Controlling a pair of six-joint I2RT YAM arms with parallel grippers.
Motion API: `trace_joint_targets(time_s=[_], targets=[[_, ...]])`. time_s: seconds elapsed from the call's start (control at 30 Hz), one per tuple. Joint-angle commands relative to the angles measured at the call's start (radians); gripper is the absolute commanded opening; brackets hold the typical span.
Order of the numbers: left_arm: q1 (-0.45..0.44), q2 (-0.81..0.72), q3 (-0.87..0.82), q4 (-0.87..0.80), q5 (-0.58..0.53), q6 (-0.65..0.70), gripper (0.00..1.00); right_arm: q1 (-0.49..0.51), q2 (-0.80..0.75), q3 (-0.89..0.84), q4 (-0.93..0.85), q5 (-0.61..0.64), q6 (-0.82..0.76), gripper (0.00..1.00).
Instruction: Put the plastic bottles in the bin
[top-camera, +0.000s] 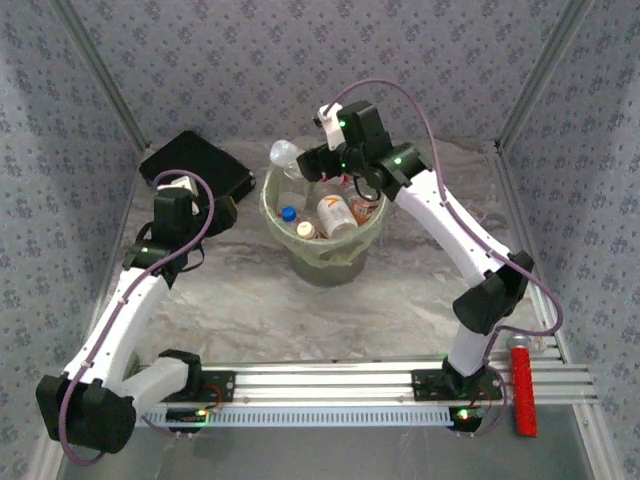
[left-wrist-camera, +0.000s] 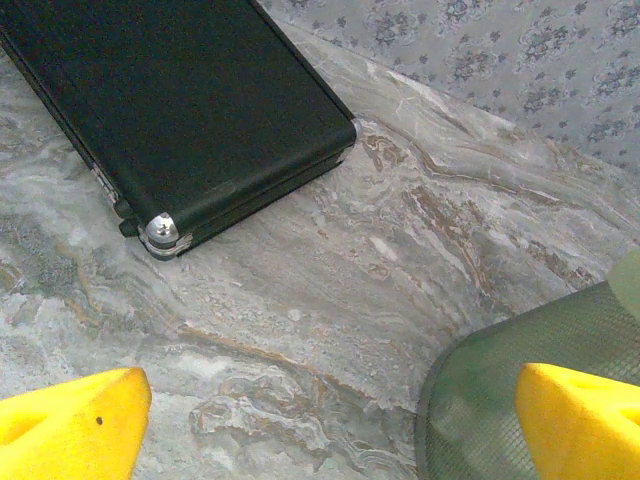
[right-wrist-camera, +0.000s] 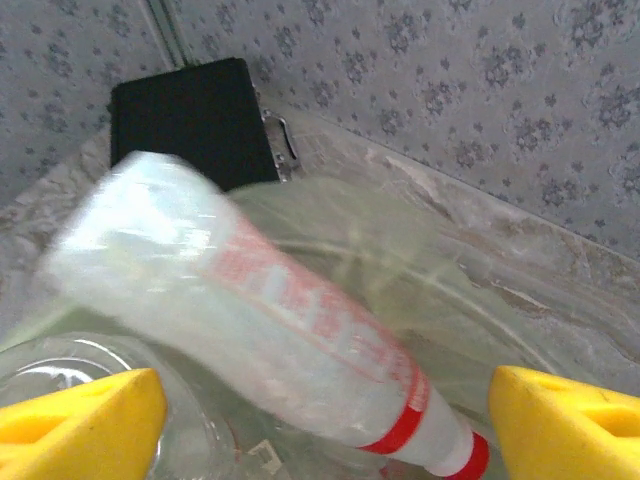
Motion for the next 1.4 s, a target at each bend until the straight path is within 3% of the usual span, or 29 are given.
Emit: trace_joint_targets(time_s=[0.0,0.27,0.5,0.67,0.77,0.87,1.1,1.37], targets=[[0.007,-0.016,-0.001,0.016,0.014,-0.008,0.93,0.02,-0.007,-0.109,-0.076,0.059,-0.007,0.86],[0.007,0.004,0.022,0.026,0.044,-0.004,0.93,0.018,0.001,-0.087,-0.1,0.082,-0.015,0.86],[0.007,0.029,0.093,0.057,0.122,-0.004,0.93,-0.01,-0.042,0.054,-0.156,-0.013,-0.008,0.9],[0.007,0.02,0.095,-0.022,-0.032,0.082,0.97,-0.11,-0.153,0.015,-0.135,-0.092,0.002,1.0],[0.017,0.006,0.055,-0.036,-0.155,0.129,1.0,-0.203,-0.233,-0.083,-0.114,-0.058,-0.001,1.0],[0.038,-0.016,-0.033,0.013,-0.258,0.161,1.0,-0.32,-0.337,-0.288,-0.022,-0.008,0.0,1.0],[0.087,-0.006,-0.272,0.286,-0.389,0.295,1.0,-0.624,-0.478,-0.794,0.319,0.054,0.029,1.0],[0.118,0.128,-0.446,0.654,-0.33,0.381,1.0,-0.673,-0.385,-1.137,0.675,0.152,0.07,1.0]])
